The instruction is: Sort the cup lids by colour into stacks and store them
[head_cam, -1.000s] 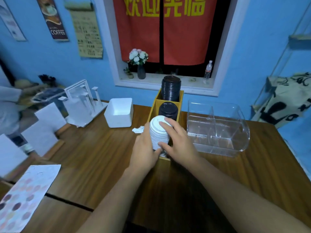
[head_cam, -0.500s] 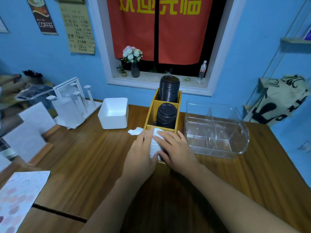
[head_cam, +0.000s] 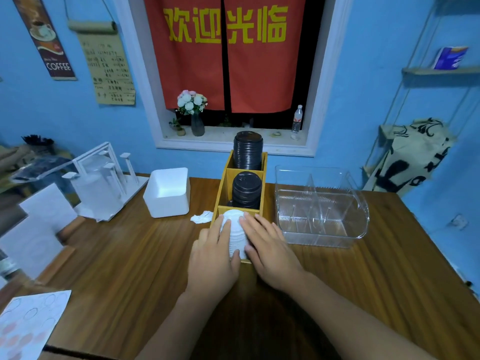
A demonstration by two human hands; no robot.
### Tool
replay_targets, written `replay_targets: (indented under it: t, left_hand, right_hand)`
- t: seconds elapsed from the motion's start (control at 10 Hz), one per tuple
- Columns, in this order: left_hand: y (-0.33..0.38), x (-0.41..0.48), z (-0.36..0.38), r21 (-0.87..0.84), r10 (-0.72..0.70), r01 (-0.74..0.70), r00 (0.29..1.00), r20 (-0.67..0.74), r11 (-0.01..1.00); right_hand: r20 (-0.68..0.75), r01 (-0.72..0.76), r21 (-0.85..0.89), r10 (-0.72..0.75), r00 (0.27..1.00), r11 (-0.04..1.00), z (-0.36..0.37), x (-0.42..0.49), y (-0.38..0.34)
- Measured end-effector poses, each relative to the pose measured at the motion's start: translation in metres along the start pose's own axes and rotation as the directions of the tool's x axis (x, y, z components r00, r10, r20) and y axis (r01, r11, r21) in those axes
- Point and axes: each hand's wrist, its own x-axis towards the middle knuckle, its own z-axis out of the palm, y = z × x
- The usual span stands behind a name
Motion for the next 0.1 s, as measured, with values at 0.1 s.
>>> replay_targets:
  t: [0.1]
  left_hand:
    - [0.0096,0.0009,-0.0065,0.008,0.024,-0.024,0.998,-0.049,1.000]
  right_hand:
    - [-0.030,-0.058,0.052,0.059,0.998,0.997,-0.0045,-0.0262,0.0127]
